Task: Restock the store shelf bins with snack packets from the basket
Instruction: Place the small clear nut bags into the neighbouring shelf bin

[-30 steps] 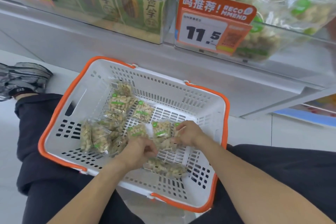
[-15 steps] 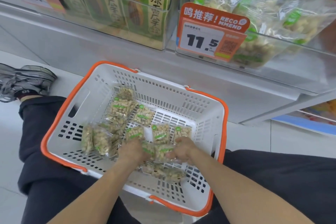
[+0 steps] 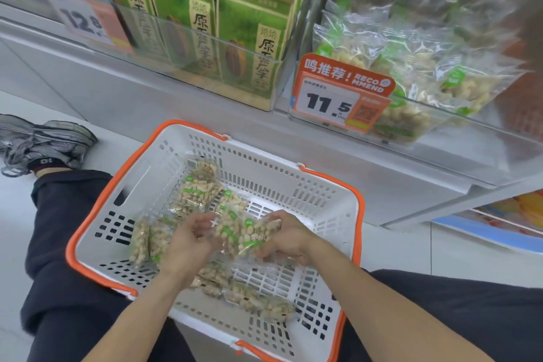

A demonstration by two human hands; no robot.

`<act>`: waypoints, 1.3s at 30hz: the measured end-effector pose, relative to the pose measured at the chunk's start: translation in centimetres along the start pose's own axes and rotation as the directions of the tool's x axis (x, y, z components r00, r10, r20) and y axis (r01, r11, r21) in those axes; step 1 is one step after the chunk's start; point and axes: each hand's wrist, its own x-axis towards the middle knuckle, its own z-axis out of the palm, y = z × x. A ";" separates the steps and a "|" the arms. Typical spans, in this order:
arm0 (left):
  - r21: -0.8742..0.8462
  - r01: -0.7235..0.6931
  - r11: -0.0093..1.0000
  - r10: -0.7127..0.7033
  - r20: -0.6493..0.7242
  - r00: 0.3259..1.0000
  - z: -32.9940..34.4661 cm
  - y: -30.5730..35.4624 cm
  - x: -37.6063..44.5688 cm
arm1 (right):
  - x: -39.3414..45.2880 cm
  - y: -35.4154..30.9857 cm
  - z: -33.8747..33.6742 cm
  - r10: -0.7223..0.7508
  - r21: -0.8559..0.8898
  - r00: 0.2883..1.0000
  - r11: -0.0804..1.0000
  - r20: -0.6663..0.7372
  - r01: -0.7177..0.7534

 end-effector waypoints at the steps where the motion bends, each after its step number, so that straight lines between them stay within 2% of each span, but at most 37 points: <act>1: -0.019 0.013 1.000 -0.012 0.026 1.000 -0.3 0.5 -0.3 | -0.6 -1.0 -0.2 -0.038 -0.066 0.999 0.997 -0.009 0.037; 6: -0.133 0.071 0.989 -0.027 0.304 0.952 -0.9 3.1 -2.8 | -5.8 -5.7 -2.3 -0.158 -0.251 0.987 0.957 -0.037 0.144; 11: -0.416 0.149 0.897 0.119 0.553 0.824 -0.1 4.9 -4.2 | -10.7 -7.3 -4.1 -0.257 -0.501 0.964 0.844 -0.062 0.192; 14: -0.518 0.195 0.833 0.193 0.602 0.774 0.5 5.8 -5.0 | -12.8 -7.0 -4.0 -0.322 -0.591 0.943 0.779 -0.088 0.211; 16: -0.557 0.175 0.812 0.232 0.583 0.779 0.6 6.3 -5.6 | -13.9 -7.0 -3.9 -0.390 -0.635 0.916 0.732 -0.093 0.247; 19: -0.527 0.054 0.848 0.261 0.504 0.823 0.6 7.4 -6.5 | -14.9 -7.2 -4.0 -0.472 -0.687 0.875 0.672 -0.111 0.276; 22: -0.323 -0.178 0.929 0.328 0.503 0.800 0.7 8.6 -7.3 | -15.7 -7.1 -4.4 -0.519 -0.674 0.842 0.675 -0.145 0.300; 24: -0.190 -0.308 0.932 0.362 0.437 0.823 1.4 9.5 -8.1 | -16.1 -7.0 -4.7 -0.561 -0.692 0.812 0.650 -0.159 0.314; 26: -0.145 -0.398 0.906 0.423 0.353 0.835 2.6 10.7 -9.1 | -16.8 -7.1 -5.0 -0.622 -0.729 0.766 0.598 -0.159 0.334; 29: -0.122 -0.502 0.856 0.513 0.325 0.795 4.0 12.0 -9.6 | -18.2 -7.8 -5.9 -0.655 -0.721 0.738 0.589 -0.162 0.365; 34: -0.177 -0.578 0.796 0.603 0.312 0.735 4.8 13.5 -9.2 | -21.4 -8.2 -9.2 -0.555 -0.568 0.827 0.711 -0.092 0.414; 39: -0.030 -0.720 0.693 0.698 0.278 0.660 5.6 15.2 -8.9 | -23.0 -8.0 -11.5 -0.624 -0.608 0.764 0.674 -0.164 0.421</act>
